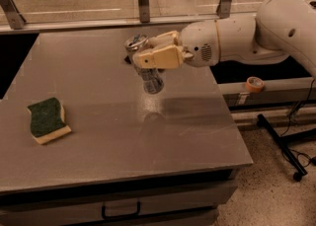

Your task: Place redbull can upright

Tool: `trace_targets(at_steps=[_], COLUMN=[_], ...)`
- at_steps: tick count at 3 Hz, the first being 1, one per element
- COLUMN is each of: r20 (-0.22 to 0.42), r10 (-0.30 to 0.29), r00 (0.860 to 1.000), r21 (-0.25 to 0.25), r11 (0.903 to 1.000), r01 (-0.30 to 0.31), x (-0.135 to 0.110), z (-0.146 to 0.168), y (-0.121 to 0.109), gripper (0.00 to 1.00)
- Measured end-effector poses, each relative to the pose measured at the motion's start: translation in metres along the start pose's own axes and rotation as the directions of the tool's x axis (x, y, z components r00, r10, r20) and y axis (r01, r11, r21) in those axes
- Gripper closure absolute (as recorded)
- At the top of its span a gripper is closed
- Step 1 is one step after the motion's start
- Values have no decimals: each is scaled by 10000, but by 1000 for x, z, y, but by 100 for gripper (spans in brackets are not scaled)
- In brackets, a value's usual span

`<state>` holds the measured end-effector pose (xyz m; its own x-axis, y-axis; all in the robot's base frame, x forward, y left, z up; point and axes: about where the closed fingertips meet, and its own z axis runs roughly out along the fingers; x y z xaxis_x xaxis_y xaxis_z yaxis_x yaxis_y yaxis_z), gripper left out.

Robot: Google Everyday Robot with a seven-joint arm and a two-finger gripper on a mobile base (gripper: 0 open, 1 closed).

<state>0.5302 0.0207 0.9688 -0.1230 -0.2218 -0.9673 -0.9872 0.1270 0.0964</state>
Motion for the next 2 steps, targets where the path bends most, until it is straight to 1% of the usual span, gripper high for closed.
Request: trace_targets(at_steps=[1, 2], r20=[530, 844], r10=[-367, -379], r00=[9979, 9957], r21=[-649, -916], r11=[9971, 9948], r01=[401, 456], x=[10, 23], z=[6, 6], y=[3, 5], gripper=[100, 100])
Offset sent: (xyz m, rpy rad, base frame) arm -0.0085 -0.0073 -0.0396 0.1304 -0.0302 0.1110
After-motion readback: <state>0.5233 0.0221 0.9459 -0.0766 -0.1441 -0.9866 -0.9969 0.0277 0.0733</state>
